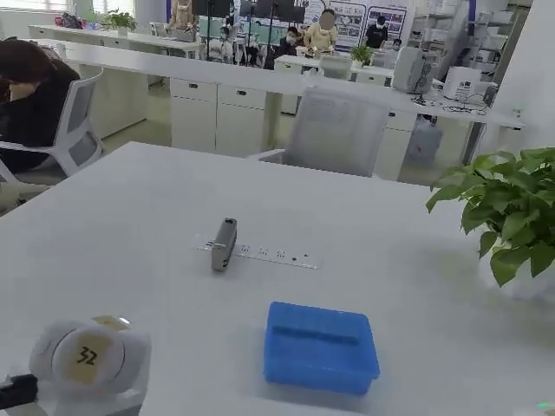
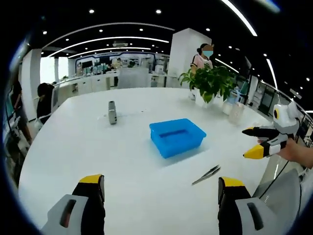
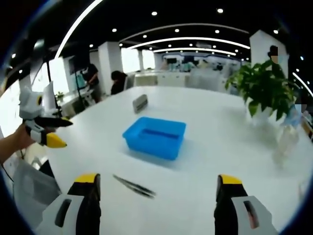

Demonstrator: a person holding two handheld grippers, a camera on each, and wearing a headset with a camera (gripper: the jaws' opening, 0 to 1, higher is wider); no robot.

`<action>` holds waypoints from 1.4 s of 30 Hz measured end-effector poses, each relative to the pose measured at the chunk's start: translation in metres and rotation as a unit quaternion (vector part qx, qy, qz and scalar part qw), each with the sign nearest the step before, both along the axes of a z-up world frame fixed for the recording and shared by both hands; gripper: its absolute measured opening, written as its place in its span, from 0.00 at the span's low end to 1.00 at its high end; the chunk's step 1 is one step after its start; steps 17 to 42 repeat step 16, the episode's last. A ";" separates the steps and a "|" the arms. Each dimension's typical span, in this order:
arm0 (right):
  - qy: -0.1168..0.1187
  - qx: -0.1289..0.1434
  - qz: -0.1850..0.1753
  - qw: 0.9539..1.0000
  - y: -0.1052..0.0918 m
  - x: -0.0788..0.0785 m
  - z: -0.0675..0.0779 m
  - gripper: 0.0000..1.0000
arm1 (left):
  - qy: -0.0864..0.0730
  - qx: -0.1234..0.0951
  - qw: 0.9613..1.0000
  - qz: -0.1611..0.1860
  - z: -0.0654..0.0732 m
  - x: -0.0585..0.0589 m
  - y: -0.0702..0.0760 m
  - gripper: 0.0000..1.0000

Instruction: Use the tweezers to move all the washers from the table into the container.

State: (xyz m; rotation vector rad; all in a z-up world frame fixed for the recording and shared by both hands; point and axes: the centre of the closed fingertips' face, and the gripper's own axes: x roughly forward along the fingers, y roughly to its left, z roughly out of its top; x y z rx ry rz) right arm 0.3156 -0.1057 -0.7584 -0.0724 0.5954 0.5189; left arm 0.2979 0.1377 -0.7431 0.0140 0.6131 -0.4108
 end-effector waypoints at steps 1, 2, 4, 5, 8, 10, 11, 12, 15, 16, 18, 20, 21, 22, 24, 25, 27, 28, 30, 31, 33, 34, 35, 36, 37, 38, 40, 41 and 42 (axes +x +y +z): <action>0.001 0.003 -0.003 1.000 0.000 0.000 0.000 0.98 | -0.001 0.003 1.000 0.000 0.000 0.000 0.000 0.99; 0.001 0.004 -0.004 1.000 0.000 0.000 0.001 0.99 | -0.004 0.009 1.000 0.002 0.001 0.000 0.002 0.99; 0.001 0.006 -0.005 1.000 0.000 0.001 0.001 0.99 | -0.005 0.010 1.000 0.003 0.002 0.000 0.004 0.99; 0.000 0.007 -0.006 1.000 -0.001 0.001 0.002 0.99 | -0.004 0.009 1.000 0.005 0.002 0.000 0.004 0.99; -0.001 0.009 -0.006 1.000 -0.001 0.001 0.003 0.98 | -0.004 0.006 1.000 0.007 0.003 -0.001 0.005 0.99; -0.004 0.009 -0.008 1.000 -0.002 0.002 0.005 0.96 | -0.005 0.010 1.000 0.008 0.003 -0.001 0.006 0.99; -0.005 0.009 -0.009 1.000 -0.002 0.003 0.005 0.96 | -0.005 0.011 1.000 0.008 0.003 -0.002 0.007 0.99; -0.005 0.008 -0.010 1.000 -0.003 0.003 0.005 0.96 | -0.006 0.012 1.000 0.009 0.004 -0.002 0.008 0.99; -0.006 0.009 -0.011 1.000 -0.003 0.004 0.005 0.96 | -0.005 0.010 1.000 0.013 0.003 -0.003 0.010 0.99; -0.006 0.009 -0.011 1.000 -0.004 0.004 0.006 0.96 | -0.005 0.011 1.000 0.015 0.003 -0.004 0.011 0.99; -0.006 0.009 -0.011 1.000 -0.004 0.004 0.006 0.96 | -0.005 0.011 1.000 0.015 0.003 -0.004 0.011 0.99; -0.006 0.009 -0.011 1.000 -0.004 0.004 0.006 0.96 | -0.005 0.011 1.000 0.015 0.003 -0.004 0.011 0.99; -0.006 0.009 -0.011 1.000 -0.004 0.004 0.006 0.96 | -0.005 0.011 1.000 0.015 0.003 -0.004 0.011 0.99; -0.006 0.009 -0.011 1.000 -0.004 0.004 0.006 0.96 | -0.005 0.011 1.000 0.015 0.003 -0.004 0.011 0.99; -0.006 0.009 -0.011 1.000 -0.004 0.004 0.006 0.96 | -0.005 0.011 1.000 0.015 0.003 -0.004 0.011 0.99; -0.006 0.009 -0.011 1.000 -0.004 0.004 0.006 0.96 | -0.005 0.011 1.000 0.015 0.003 -0.004 0.011 0.99; -0.006 0.009 -0.011 1.000 -0.004 0.004 0.006 0.96 | -0.005 0.011 1.000 0.015 0.003 -0.004 0.011 0.99; -0.006 0.009 -0.011 1.000 -0.004 0.004 0.006 0.96 | -0.005 0.011 1.000 0.015 0.003 -0.004 0.011 0.99; -0.006 0.009 -0.011 1.000 -0.004 0.004 0.006 0.96 | -0.005 0.011 1.000 0.015 0.003 -0.004 0.011 0.99; -0.006 0.009 -0.011 1.000 -0.004 0.004 0.006 0.96 | -0.005 0.011 1.000 0.015 0.003 -0.004 0.011 0.99; -0.006 0.009 -0.011 1.000 -0.004 0.004 0.006 0.96 | -0.005 0.011 1.000 0.015 0.003 -0.004 0.011 0.99; -0.006 0.009 -0.011 1.000 -0.004 0.004 0.006 0.96 | -0.005 0.011 1.000 0.015 0.003 -0.004 0.011 0.99; -0.006 0.009 -0.011 1.000 -0.004 0.004 0.006 0.96 | -0.005 0.011 1.000 0.015 0.003 -0.004 0.011 0.99; -0.006 0.009 -0.011 1.000 -0.004 0.004 0.006 0.96 | -0.005 0.011 1.000 0.015 0.003 -0.004 0.011 0.99; -0.006 0.009 -0.011 1.000 -0.004 0.004 0.006 0.96 | -0.005 0.011 1.000 0.015 0.003 -0.004 0.011 0.99; -0.006 0.009 -0.011 1.000 -0.004 0.004 0.006 0.96 | -0.005 0.011 1.000 0.015 0.003 -0.004 0.011 0.99; -0.006 0.009 -0.011 1.000 -0.004 0.004 0.006 0.96 | -0.005 0.011 1.000 0.015 0.003 -0.004 0.011 0.99; -0.006 0.009 -0.011 1.000 -0.004 0.004 0.006 0.96 | -0.005 0.011 1.000 0.015 0.003 -0.004 0.011 0.99; -0.006 0.009 -0.011 1.000 -0.004 0.004 0.006 0.96 | -0.005 0.011 1.000 0.015 0.003 -0.004 0.011 0.99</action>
